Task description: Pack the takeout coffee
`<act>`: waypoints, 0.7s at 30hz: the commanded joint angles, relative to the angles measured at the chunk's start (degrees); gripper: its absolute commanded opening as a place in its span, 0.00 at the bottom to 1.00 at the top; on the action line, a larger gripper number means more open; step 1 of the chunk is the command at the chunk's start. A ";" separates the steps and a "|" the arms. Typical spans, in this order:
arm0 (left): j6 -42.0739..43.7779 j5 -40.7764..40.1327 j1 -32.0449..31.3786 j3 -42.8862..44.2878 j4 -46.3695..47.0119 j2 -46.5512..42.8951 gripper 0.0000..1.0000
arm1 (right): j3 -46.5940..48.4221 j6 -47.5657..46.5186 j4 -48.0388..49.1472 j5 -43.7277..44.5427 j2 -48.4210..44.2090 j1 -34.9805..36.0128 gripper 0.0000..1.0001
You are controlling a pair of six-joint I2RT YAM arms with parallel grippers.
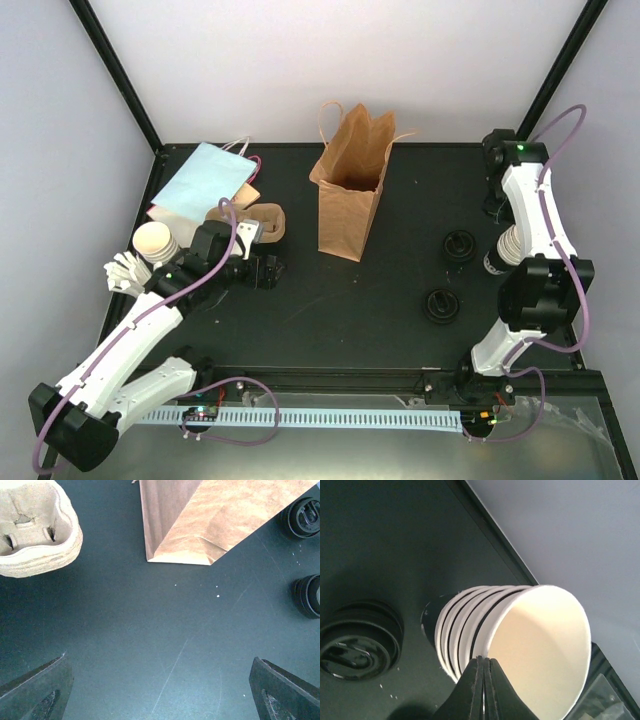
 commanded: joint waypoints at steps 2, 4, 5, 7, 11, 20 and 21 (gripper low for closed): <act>-0.46 -1.34 -0.08 0.02 -0.82 -0.66 0.99 | 5.23 0.26 -3.86 -0.61 -1.11 0.74 0.01; -0.69 -0.90 -0.02 -0.28 -0.09 -0.75 0.99 | 0.14 -0.45 2.33 6.20 -3.46 0.12 0.02; -0.67 -0.05 0.05 -0.40 0.20 -0.71 0.99 | 1.25 -1.26 1.18 5.32 -2.13 -0.86 0.01; -0.45 -0.02 -0.08 -0.26 -0.18 -0.54 0.99 | 6.46 -0.41 -5.02 4.08 -0.30 -1.23 0.01; -0.48 -0.47 -0.19 -0.29 -0.21 -0.51 0.99 | 0.94 -3.21 4.11 -6.12 -6.88 -2.83 0.01; -0.60 -0.74 -0.20 -0.19 -0.31 -0.58 0.99 | 2.49 -3.22 -0.74 -6.66 -3.02 -4.12 0.01; -0.62 -0.61 -0.19 -0.21 -0.30 -0.58 0.99 | 1.48 -1.90 0.03 -3.91 -4.50 -3.96 0.01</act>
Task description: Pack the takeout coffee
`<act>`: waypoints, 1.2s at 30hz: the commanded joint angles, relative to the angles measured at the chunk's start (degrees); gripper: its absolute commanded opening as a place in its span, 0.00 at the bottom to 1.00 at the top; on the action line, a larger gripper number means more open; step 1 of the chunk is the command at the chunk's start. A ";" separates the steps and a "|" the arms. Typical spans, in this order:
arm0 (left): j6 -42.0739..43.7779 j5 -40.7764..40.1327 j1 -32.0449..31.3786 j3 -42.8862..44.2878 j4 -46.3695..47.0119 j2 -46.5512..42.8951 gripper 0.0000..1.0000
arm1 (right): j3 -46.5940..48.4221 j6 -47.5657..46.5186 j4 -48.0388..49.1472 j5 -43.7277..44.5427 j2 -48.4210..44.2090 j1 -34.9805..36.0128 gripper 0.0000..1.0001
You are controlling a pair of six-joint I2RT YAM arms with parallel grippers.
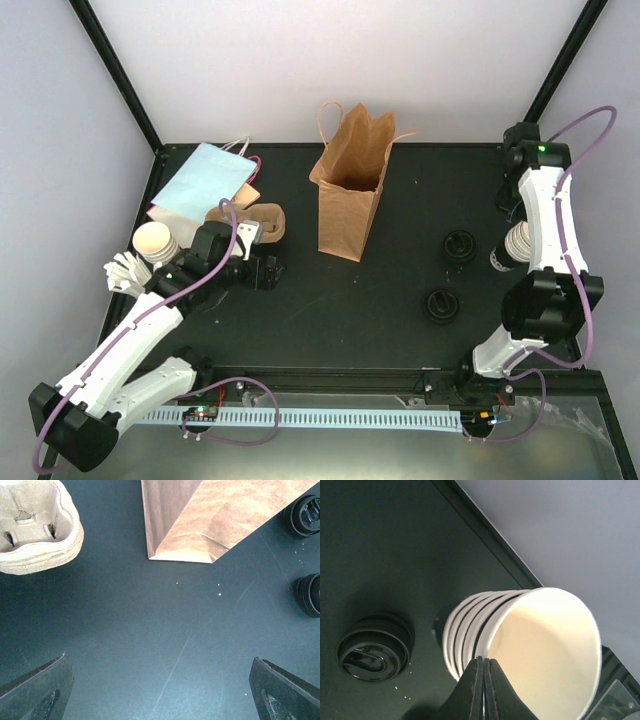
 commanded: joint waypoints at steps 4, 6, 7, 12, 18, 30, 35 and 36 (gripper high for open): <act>-0.49 -0.45 -0.09 0.21 -0.18 -0.60 0.99 | 0.99 3.74 -4.37 11.27 0.29 2.78 0.01; -0.42 -0.32 -0.13 0.14 -0.15 -0.60 0.99 | -1.30 -1.31 -1.01 -0.65 0.58 2.48 0.01; -0.49 -0.02 -0.13 0.12 -0.11 -0.52 0.99 | -1.80 -0.10 -1.33 1.28 1.01 3.18 0.01; -0.45 -0.41 -0.13 0.21 -0.26 -0.76 0.99 | -3.47 3.44 -3.66 10.13 2.93 5.68 0.01; -0.48 -0.26 -0.13 0.21 -0.19 -0.86 0.99 | -2.29 4.70 -5.05 12.51 3.28 5.78 0.01; -0.48 -0.26 -0.13 0.13 -0.12 -0.69 0.99 | 3.45 0.58 -5.36 9.09 -1.18 5.76 0.01; -0.43 -0.26 -0.07 0.12 -0.16 -0.60 0.99 | 7.19 -1.39 -5.33 9.24 -3.65 5.77 0.01; -0.43 -0.30 -0.08 0.12 -0.19 -0.60 0.99 | 7.91 -1.83 -5.33 9.39 -4.12 5.74 0.01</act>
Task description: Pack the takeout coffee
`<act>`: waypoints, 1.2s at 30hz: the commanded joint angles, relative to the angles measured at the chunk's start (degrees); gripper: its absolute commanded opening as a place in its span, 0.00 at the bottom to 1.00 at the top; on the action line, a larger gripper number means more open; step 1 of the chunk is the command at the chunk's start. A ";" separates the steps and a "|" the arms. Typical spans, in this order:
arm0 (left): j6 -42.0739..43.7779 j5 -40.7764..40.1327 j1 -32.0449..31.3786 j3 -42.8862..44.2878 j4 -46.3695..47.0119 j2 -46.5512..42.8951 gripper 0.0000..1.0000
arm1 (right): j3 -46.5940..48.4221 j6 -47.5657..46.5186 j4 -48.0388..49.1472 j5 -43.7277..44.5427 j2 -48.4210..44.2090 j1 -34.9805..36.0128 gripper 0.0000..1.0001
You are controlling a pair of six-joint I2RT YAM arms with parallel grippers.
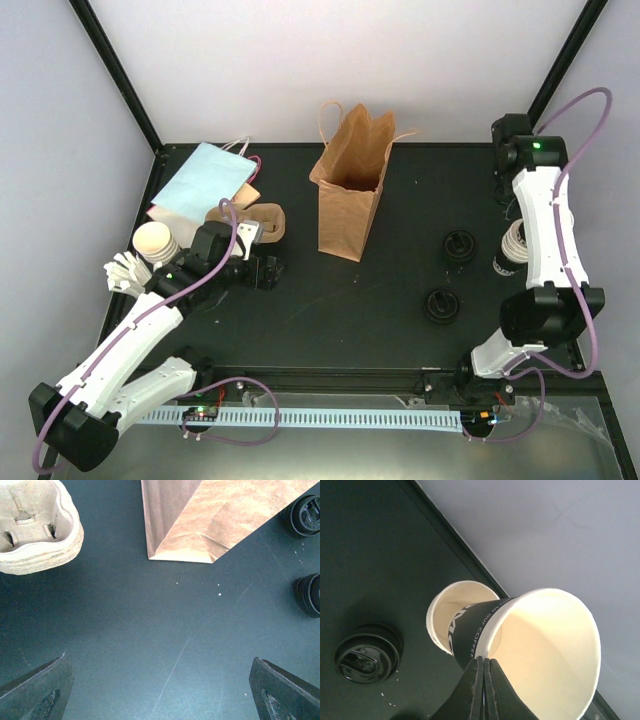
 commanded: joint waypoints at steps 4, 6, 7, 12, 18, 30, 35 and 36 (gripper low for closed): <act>-0.47 -0.19 -0.13 0.12 -0.07 -0.58 0.99 | 6.44 -3.35 -0.56 0.19 -5.03 -0.02 0.01; -0.49 -0.18 -0.13 0.12 -0.04 -0.59 0.99 | 8.33 -4.52 -0.39 -1.38 -5.81 -0.02 0.01; -0.41 -0.13 -0.12 0.12 -0.11 -0.58 0.99 | 9.73 -5.35 -0.38 -2.51 -6.18 -0.02 0.01; -0.27 0.38 -0.13 0.16 -0.09 -0.67 0.99 | 15.82 -10.35 2.14 -15.04 -8.28 -0.04 0.01; 0.13 1.27 -0.11 0.07 0.38 -1.31 0.99 | 14.04 -14.22 6.42 -32.47 -10.87 2.16 0.01; 0.41 2.67 -0.13 -0.67 2.20 -2.68 0.99 | -13.82 -13.71 28.14 -38.54 -25.83 21.42 0.01; 0.47 2.82 -0.13 -0.67 2.53 -2.57 0.99 | -29.30 -10.53 38.24 -38.34 -32.52 31.26 0.01; 0.55 2.97 -0.13 -0.70 2.62 -2.60 0.99 | -31.29 -10.23 39.36 -37.12 -33.03 33.80 0.01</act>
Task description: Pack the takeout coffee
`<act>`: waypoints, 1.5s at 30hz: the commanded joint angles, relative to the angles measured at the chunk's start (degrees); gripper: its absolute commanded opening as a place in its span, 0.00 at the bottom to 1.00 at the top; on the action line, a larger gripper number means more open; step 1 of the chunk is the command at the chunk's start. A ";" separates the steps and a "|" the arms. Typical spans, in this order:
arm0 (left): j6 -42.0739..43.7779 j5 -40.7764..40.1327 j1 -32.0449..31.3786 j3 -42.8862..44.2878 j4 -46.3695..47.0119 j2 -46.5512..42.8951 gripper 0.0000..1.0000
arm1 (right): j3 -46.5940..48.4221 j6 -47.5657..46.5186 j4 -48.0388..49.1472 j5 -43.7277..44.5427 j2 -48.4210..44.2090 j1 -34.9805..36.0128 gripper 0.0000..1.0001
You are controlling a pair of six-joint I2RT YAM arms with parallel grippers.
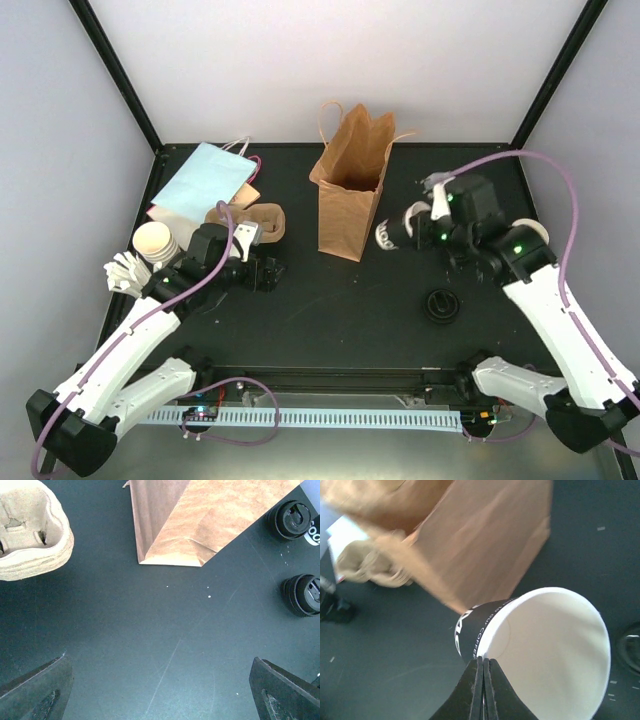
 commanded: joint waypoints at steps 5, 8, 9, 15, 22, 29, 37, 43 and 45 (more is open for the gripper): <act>1.07 2.02 -0.09 0.17 2.36 -1.35 0.99 | -13.22 3.30 14.72 7.77 -3.50 17.62 0.01; 1.29 1.91 -0.13 0.18 2.71 -2.21 0.99 | -15.57 5.10 15.46 12.30 -3.66 18.04 0.01; 1.32 1.79 -0.11 0.15 2.74 -2.55 0.99 | -16.60 4.35 15.71 13.12 -4.11 17.98 0.01; 1.29 0.38 -0.13 -0.25 3.36 -4.28 0.99 | -24.72 -3.61 23.84 8.18 -10.35 17.97 0.01; 1.49 -0.55 -0.11 -0.28 4.00 -5.11 0.99 | -22.73 -7.20 23.33 4.49 -4.90 19.42 0.01; 2.29 -1.19 -0.11 0.26 3.55 -4.50 0.99 | -22.11 -11.80 25.68 16.01 2.85 28.74 0.01; 2.30 -2.42 0.01 -0.25 2.99 -4.68 0.99 | -19.65 -14.34 25.40 20.19 12.83 32.77 0.01; 1.57 -2.72 -0.04 -0.35 2.54 -4.03 0.99 | -18.37 -16.04 25.80 21.00 17.24 34.17 0.01; 1.23 -2.79 -0.02 -0.35 2.37 -3.77 0.99 | -17.92 -16.36 25.42 22.57 19.06 34.75 0.01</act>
